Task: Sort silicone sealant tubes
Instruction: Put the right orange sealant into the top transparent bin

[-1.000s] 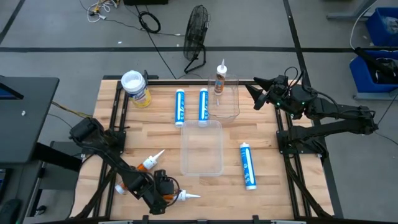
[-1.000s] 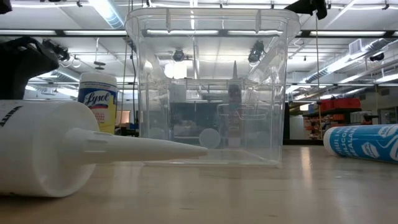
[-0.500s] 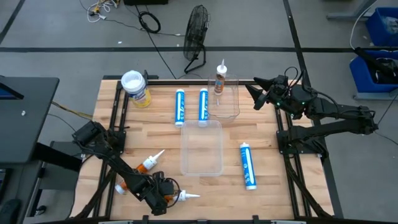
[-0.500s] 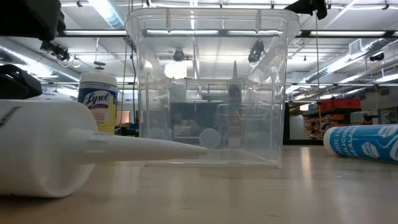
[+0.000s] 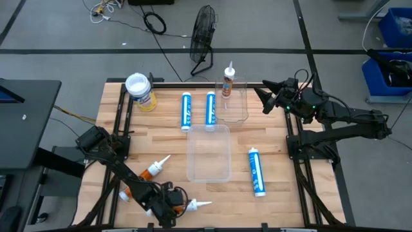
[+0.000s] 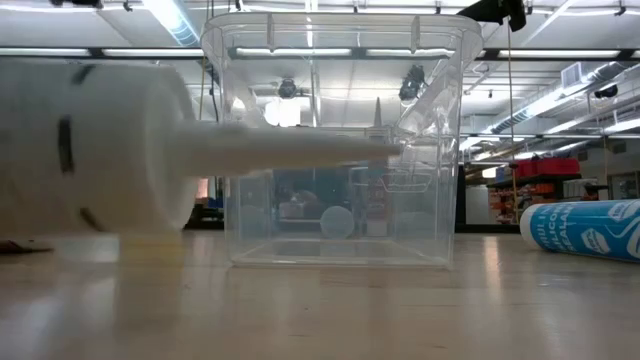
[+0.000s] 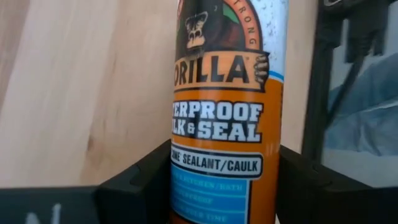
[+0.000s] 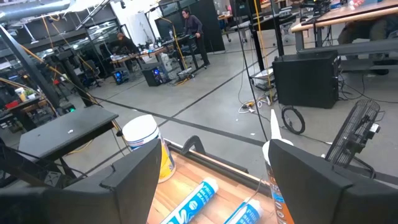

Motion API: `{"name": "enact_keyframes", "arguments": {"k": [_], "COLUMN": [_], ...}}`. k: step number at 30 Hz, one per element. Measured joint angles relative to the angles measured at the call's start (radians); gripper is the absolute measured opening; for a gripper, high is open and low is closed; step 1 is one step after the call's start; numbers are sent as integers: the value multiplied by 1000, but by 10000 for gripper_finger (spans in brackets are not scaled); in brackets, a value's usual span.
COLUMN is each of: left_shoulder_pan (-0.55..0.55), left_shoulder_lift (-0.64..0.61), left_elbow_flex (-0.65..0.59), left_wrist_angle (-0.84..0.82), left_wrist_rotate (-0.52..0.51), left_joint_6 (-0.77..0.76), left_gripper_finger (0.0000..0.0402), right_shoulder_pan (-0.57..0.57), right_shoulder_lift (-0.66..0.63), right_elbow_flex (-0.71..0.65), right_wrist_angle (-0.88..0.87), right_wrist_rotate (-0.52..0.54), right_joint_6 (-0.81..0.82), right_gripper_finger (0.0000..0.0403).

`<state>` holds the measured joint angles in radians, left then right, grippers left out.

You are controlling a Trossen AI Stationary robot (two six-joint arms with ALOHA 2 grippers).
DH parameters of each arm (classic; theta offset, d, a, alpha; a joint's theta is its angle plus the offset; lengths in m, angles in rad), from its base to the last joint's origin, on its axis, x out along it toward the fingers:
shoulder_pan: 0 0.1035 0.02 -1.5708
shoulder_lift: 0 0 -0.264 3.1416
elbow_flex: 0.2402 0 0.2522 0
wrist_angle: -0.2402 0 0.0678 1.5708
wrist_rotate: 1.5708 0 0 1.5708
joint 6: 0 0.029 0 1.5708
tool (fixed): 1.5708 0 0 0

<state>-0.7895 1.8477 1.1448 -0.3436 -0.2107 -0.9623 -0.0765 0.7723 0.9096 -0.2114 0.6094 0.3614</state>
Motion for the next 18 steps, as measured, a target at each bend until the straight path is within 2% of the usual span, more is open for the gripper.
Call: {"name": "enact_keyframes", "arguments": {"k": [7,18], "left_shoulder_pan": [1,25], "left_shoulder_lift": [0,-2], "left_elbow_flex": [100,305], "left_wrist_angle": [-3,-38], "left_wrist_rotate": [-45,-102], "left_joint_6": [5,28], "left_gripper_finger": [212,212], "right_shoulder_pan": [0,0], "right_shoulder_lift": [-5,-53], "right_elbow_flex": [0,0], "right_wrist_angle": [6,40], "right_wrist_rotate": [-1,-104], "right_joint_6": [0,0], "right_gripper_finger": [300,300]}}
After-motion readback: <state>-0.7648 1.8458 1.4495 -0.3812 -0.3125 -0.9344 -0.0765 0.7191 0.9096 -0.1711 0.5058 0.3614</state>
